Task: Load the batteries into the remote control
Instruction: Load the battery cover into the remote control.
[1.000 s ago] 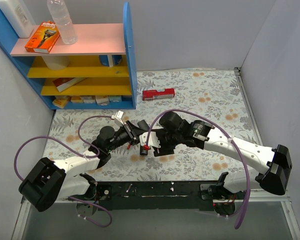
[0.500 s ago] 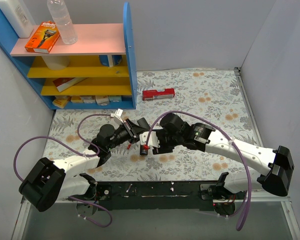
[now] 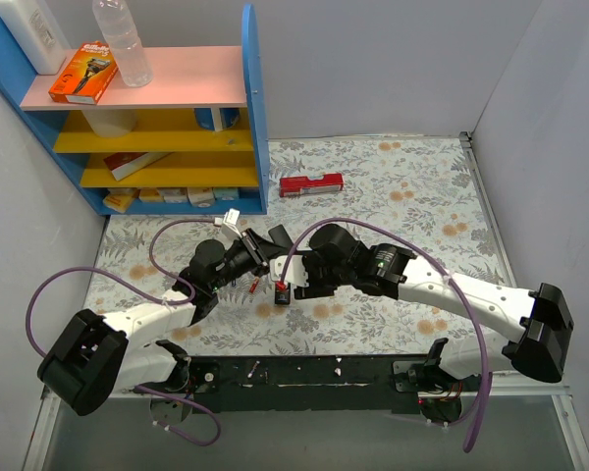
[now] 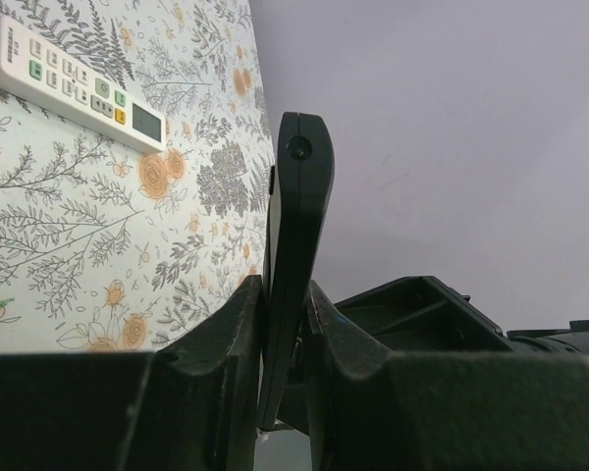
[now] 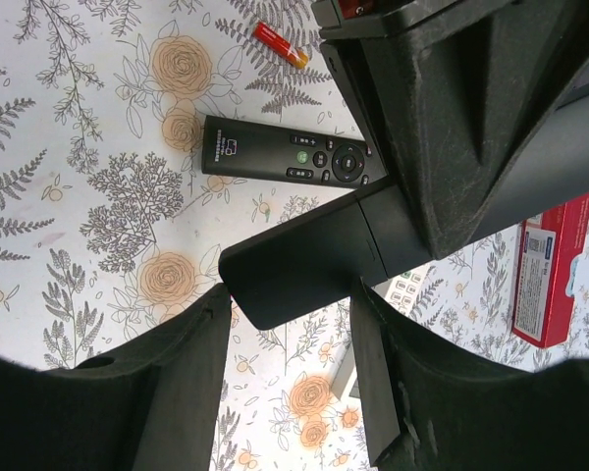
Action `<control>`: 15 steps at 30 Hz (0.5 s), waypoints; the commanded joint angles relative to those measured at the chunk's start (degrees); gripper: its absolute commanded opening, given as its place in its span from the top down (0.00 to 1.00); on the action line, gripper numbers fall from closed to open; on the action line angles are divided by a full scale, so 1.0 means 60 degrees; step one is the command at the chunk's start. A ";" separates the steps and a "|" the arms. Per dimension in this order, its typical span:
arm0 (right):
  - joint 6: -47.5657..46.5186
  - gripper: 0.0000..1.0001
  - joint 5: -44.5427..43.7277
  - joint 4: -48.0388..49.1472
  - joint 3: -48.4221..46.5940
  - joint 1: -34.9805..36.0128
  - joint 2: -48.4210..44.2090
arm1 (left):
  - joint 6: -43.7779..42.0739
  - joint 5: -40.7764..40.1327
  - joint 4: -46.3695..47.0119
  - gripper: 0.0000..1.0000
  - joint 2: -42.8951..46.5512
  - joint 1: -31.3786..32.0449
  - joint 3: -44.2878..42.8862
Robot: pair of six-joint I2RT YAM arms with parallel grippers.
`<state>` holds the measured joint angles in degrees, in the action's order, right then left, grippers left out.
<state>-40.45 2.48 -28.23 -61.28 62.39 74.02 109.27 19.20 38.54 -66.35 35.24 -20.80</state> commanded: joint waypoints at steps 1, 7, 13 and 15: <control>-0.0128 0.44 -0.0237 0.1745 0.0018 0.0031 0.0539 | 0.0348 0.1736 0.1486 1.00 0.0218 0.0395 -0.1031; -0.0364 0.43 -0.0239 0.1760 -0.0363 0.0031 0.0818 | -0.0136 0.2321 0.1252 1.00 0.0232 0.0439 -0.1309; 0.0542 0.34 0.0626 0.1131 -0.0569 0.0017 0.0555 | -0.2136 0.1211 -0.1964 1.00 0.0672 0.0439 -0.1835; 0.1347 0.25 0.0510 0.1072 -0.0394 0.0017 0.0146 | -0.2798 0.0347 -0.3761 1.00 0.0454 0.0425 -0.2508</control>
<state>-38.76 1.74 -28.08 -62.15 62.22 76.62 99.33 18.98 26.63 -66.63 35.14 -26.89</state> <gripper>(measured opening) 0.691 0.174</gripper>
